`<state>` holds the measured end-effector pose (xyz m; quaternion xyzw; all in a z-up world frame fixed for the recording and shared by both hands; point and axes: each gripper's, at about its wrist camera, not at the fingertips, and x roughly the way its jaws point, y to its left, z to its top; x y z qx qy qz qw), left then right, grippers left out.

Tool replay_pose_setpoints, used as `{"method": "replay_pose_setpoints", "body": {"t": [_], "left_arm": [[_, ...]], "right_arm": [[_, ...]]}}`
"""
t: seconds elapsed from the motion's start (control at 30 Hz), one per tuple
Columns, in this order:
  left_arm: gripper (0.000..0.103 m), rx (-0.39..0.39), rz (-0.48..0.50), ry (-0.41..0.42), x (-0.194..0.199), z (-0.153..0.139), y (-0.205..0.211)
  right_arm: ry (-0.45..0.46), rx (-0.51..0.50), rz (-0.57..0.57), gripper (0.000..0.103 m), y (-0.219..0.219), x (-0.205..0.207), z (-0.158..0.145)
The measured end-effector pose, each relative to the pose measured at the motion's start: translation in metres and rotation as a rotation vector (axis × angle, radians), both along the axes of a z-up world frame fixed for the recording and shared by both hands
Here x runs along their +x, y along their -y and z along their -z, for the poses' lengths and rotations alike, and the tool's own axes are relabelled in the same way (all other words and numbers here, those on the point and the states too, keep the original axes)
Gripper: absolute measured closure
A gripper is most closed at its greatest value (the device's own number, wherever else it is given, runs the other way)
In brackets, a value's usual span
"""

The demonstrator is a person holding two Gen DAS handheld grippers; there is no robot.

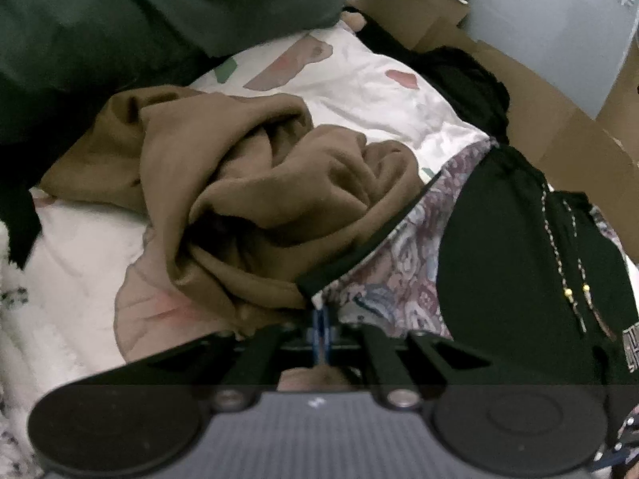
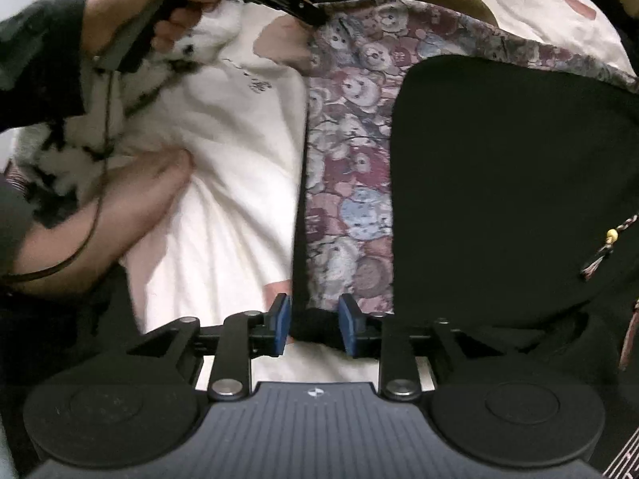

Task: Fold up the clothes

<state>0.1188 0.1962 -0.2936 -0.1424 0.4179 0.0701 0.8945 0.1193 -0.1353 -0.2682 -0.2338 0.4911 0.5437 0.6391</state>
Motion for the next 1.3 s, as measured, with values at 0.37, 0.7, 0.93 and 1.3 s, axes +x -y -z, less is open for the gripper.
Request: {"method": "replay_pose_setpoints", "body": {"t": [0.37, 0.7, 0.93, 1.3], "left_arm": [[0.101, -0.012, -0.008, 0.011, 0.0, -0.002, 0.0], [0.102, -0.012, -0.014, 0.026, -0.002, -0.006, -0.002], [0.102, 0.03, 0.002, -0.002, 0.001, -0.004, 0.001], [0.084, 0.131, 0.031, -0.034, -0.001, -0.022, 0.012]], "right_arm": [[0.071, -0.002, 0.056, 0.07, 0.001, -0.003, -0.002], [0.065, -0.026, -0.003, 0.098, -0.008, -0.004, 0.014], [0.052, -0.033, -0.006, 0.098, -0.005, -0.007, 0.019], [-0.06, -0.04, 0.079, 0.076, 0.009, 0.01, -0.002]]}}
